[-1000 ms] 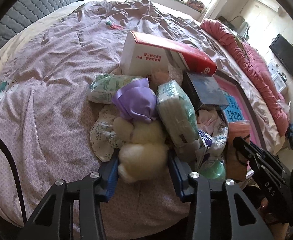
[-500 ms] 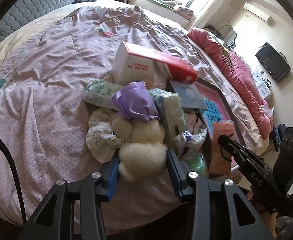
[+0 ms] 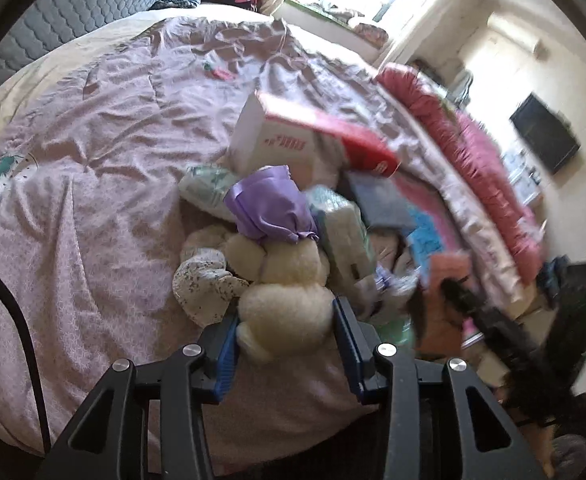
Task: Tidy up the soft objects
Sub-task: 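Close the left tool on the cream teddy bear while the right tool grasps the orange plush, then lift the teddy bear with the left tool while the right tool lifts the orange plush, then carry the teddy bear over the pink tray while the right tool carries the orange plush there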
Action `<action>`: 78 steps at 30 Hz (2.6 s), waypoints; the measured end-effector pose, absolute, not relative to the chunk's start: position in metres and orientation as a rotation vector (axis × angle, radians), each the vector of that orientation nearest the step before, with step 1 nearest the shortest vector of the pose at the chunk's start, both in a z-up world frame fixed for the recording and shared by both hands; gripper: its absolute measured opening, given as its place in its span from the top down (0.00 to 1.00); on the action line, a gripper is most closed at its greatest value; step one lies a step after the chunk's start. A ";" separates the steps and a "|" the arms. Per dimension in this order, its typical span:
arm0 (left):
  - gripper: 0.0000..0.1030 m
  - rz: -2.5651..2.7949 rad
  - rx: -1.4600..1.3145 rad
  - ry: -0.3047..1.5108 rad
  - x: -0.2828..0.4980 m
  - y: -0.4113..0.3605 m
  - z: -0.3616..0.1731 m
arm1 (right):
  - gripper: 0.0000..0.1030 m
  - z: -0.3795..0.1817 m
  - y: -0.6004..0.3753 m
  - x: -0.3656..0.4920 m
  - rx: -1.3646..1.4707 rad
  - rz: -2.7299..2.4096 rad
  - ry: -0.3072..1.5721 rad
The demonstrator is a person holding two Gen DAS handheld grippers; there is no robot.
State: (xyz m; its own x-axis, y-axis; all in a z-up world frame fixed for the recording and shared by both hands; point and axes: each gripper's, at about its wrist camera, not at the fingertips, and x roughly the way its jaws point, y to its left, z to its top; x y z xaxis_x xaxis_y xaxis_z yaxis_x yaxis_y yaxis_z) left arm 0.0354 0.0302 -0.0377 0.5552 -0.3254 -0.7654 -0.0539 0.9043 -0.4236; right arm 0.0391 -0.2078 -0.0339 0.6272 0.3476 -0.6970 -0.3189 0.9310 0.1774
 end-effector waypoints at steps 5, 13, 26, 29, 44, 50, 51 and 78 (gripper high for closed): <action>0.55 -0.165 -0.431 0.999 0.032 0.030 -0.040 | 0.84 -0.035 -0.207 0.041 0.044 0.383 0.816; 0.43 -0.091 -0.306 1.041 0.023 0.017 -0.038 | 0.84 -0.036 -0.208 0.042 0.052 0.385 0.820; 0.25 0.097 -0.029 1.091 0.037 -0.024 -0.035 | 0.84 -0.037 -0.213 0.043 0.087 0.392 0.818; 0.25 0.132 0.008 1.120 0.045 -0.030 -0.042 | 0.84 -0.036 -0.215 0.042 0.092 0.392 0.814; 0.57 0.037 -0.179 1.029 0.032 0.000 -0.018 | 0.84 -0.030 -0.221 0.040 0.118 0.399 0.794; 0.58 0.018 -0.221 0.960 0.024 0.011 0.009 | 0.84 -0.025 -0.223 0.037 0.127 0.400 0.782; 0.59 0.015 -0.226 0.947 0.023 0.012 0.013 | 0.84 -0.025 -0.224 0.036 0.127 0.401 0.780; 0.63 -0.121 -0.180 0.794 0.030 -0.045 0.070 | 0.84 -0.003 -0.267 0.031 0.213 0.344 0.718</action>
